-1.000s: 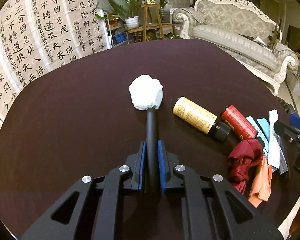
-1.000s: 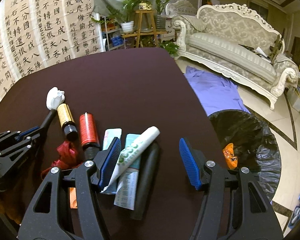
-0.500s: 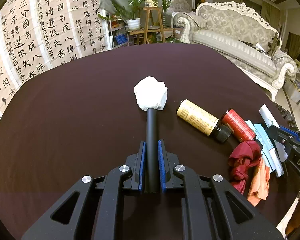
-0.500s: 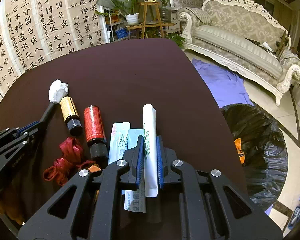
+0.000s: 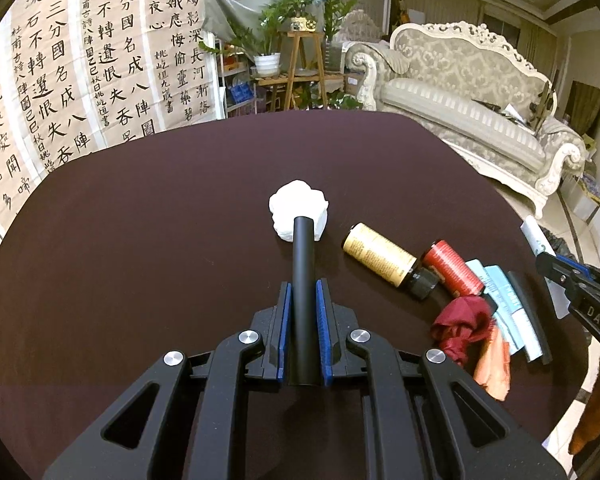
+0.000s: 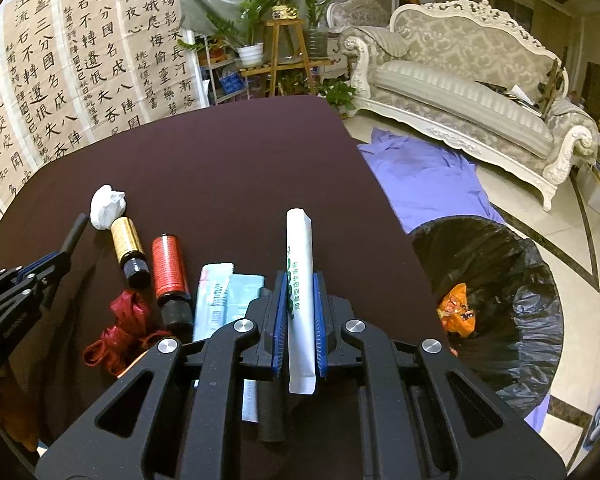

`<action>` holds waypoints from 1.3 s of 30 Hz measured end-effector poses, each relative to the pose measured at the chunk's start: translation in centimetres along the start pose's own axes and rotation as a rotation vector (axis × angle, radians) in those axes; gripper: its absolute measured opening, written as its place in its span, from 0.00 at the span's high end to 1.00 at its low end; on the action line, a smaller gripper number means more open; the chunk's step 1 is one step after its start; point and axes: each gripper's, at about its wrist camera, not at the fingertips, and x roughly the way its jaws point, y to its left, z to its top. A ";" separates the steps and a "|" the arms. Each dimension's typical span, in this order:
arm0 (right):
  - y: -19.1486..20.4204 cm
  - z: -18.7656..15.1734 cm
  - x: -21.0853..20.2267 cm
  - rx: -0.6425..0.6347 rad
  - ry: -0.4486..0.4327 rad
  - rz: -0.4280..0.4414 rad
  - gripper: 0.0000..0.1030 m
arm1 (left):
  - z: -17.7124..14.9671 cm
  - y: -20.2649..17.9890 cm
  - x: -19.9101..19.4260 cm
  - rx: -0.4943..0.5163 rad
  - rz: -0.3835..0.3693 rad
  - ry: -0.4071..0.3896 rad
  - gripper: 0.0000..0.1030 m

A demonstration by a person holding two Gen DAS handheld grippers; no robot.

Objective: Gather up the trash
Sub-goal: 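Grasp the black stick with the left gripper while the right gripper grasps the white tube, then carry the black stick and white tube over the black bin and open both grippers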

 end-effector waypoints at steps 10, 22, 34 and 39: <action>-3.2 -0.4 -0.7 0.052 -0.024 -0.034 0.88 | 1.0 -2.1 -1.5 0.028 -0.025 -0.040 0.87; -9.2 -1.4 -2.1 0.145 -0.049 -0.133 0.88 | 3.1 -9.6 -1.8 0.133 -0.152 -0.093 0.87; -15.9 -2.5 -2.3 0.245 -0.060 -0.239 0.88 | 3.8 -19.8 0.0 0.286 -0.267 -0.102 0.87; -18.1 -2.9 -1.8 0.277 -0.057 -0.252 0.88 | 3.8 -22.1 1.4 0.311 -0.277 -0.092 0.87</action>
